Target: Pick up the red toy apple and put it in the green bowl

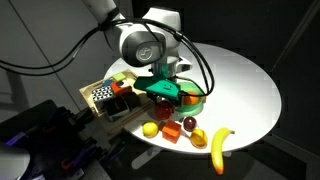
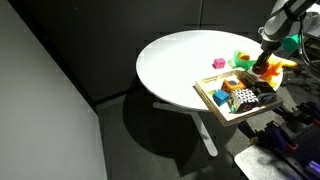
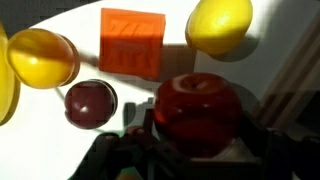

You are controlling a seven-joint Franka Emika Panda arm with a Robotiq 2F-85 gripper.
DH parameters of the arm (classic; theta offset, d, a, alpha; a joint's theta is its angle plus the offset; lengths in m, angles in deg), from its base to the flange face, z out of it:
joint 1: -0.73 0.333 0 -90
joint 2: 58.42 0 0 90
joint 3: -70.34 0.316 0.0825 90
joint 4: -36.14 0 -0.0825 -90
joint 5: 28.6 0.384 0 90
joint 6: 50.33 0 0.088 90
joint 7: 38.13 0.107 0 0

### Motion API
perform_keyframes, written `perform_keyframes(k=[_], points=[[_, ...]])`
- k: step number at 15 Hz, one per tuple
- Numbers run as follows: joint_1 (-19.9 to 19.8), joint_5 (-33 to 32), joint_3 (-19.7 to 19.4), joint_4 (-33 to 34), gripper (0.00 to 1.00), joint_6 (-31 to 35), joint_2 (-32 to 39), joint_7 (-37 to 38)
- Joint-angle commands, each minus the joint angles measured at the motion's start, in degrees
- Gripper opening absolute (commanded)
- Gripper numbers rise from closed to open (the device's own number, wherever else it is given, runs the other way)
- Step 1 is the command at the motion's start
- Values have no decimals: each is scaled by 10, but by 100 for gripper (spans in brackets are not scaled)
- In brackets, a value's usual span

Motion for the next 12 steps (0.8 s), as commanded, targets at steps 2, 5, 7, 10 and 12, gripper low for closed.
perform_keyframes(k=[2, 5, 7, 10, 12], points=[[12, -14, -20, 9, 58, -83, -49, 54], [24, -11, -27, 28, 58, -129, -60, 95], [31, -9, -28, 45, 58, -156, -63, 121], [40, -3, -26, 78, 58, -200, -60, 152], [45, 0, -25, 102, 58, -228, -56, 168]])
